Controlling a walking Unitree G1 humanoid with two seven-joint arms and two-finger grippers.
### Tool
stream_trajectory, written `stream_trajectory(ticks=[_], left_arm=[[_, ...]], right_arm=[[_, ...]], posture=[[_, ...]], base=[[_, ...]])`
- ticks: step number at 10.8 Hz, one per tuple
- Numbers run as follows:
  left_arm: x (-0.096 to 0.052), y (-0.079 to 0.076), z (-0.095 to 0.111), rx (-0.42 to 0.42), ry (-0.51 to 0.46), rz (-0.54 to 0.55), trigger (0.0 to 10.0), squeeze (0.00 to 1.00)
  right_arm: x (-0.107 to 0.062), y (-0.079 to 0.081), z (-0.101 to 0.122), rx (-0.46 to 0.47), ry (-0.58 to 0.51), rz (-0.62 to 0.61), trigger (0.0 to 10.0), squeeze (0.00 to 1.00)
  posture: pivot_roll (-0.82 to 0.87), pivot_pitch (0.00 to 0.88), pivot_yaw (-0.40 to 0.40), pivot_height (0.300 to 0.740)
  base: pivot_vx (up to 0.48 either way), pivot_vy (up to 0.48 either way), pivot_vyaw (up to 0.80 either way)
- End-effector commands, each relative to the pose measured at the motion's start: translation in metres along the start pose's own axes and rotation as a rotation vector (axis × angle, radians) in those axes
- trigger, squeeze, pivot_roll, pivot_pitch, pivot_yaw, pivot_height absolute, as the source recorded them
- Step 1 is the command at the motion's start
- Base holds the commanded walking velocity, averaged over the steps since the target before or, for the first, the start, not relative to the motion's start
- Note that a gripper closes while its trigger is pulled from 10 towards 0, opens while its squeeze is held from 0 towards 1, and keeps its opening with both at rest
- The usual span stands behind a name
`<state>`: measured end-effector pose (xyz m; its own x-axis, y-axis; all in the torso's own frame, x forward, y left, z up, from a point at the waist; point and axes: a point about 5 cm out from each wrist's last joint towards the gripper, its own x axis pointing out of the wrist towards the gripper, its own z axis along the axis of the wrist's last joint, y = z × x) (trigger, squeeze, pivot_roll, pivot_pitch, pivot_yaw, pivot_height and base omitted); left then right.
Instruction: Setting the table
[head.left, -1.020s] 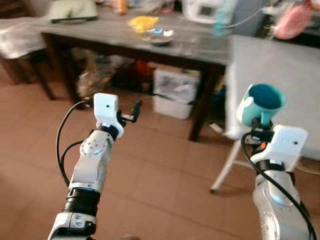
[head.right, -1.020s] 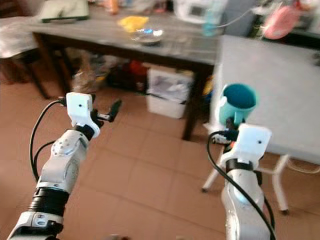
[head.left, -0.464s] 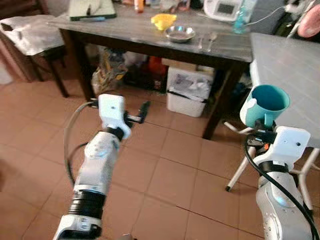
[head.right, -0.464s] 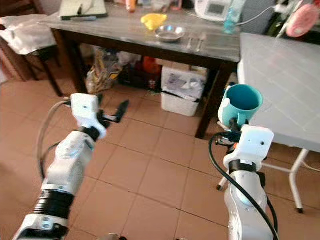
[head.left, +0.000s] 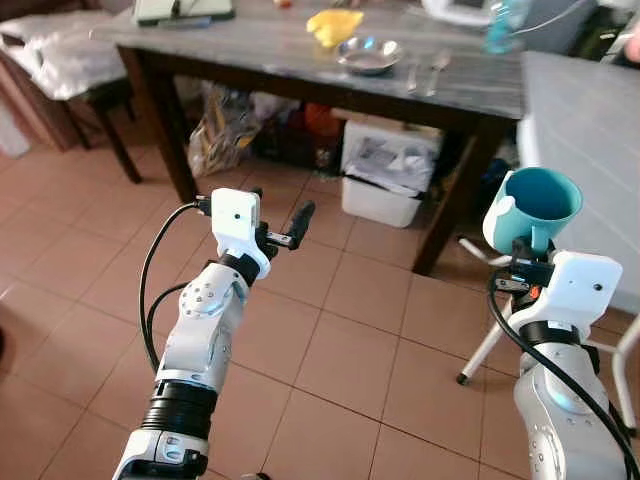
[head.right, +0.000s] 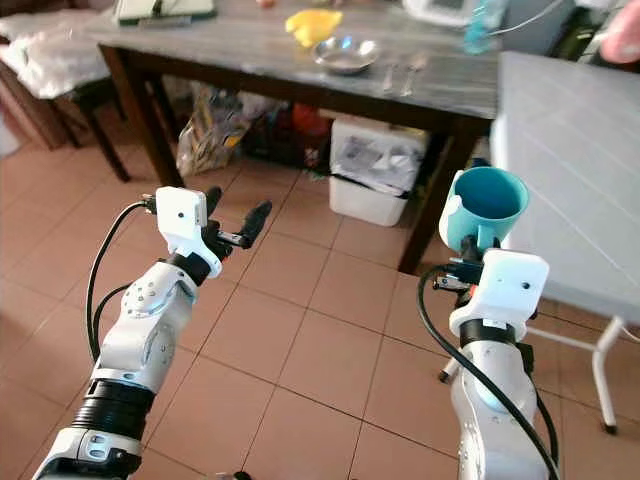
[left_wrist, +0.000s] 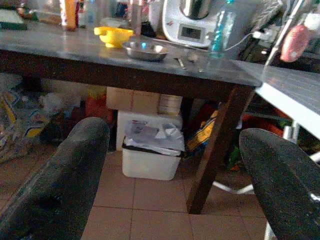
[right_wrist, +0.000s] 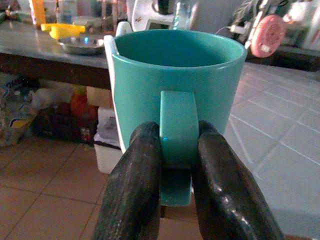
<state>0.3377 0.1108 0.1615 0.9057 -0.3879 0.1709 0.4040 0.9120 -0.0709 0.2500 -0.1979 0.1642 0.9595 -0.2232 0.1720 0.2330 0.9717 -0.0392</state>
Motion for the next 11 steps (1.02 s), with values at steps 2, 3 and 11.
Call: stream_trajectory(ticks=[2, 3, 11], left_arm=[[-0.0011, -0.0031, 0.0034, 0.003, -0.016, -0.019, 10.0, 0.00], [-0.0005, -0.0033, 0.0033, 0.003, -0.015, -0.023, 10.0, 0.00], [0.0010, -0.0119, 0.0005, -0.014, -0.011, -0.051, 10.0, 0.00]], right_arm=[[-0.0029, -0.0042, 0.0033, -0.015, -0.023, -0.005, 10.0, 0.00], [-0.0030, -0.0054, 0.0035, -0.017, -0.024, -0.004, 10.0, 0.00], [-0.0038, -0.0030, 0.0048, -0.030, -0.032, 0.013, 10.0, 0.00]], posture=[[0.12, 0.110, -0.037, 0.740], [0.11, 0.111, -0.037, 0.740], [0.10, 0.109, -0.031, 0.740]], base=[[0.324, 0.000, 0.00], [0.334, 0.000, 0.00], [0.341, 0.000, 0.00]])
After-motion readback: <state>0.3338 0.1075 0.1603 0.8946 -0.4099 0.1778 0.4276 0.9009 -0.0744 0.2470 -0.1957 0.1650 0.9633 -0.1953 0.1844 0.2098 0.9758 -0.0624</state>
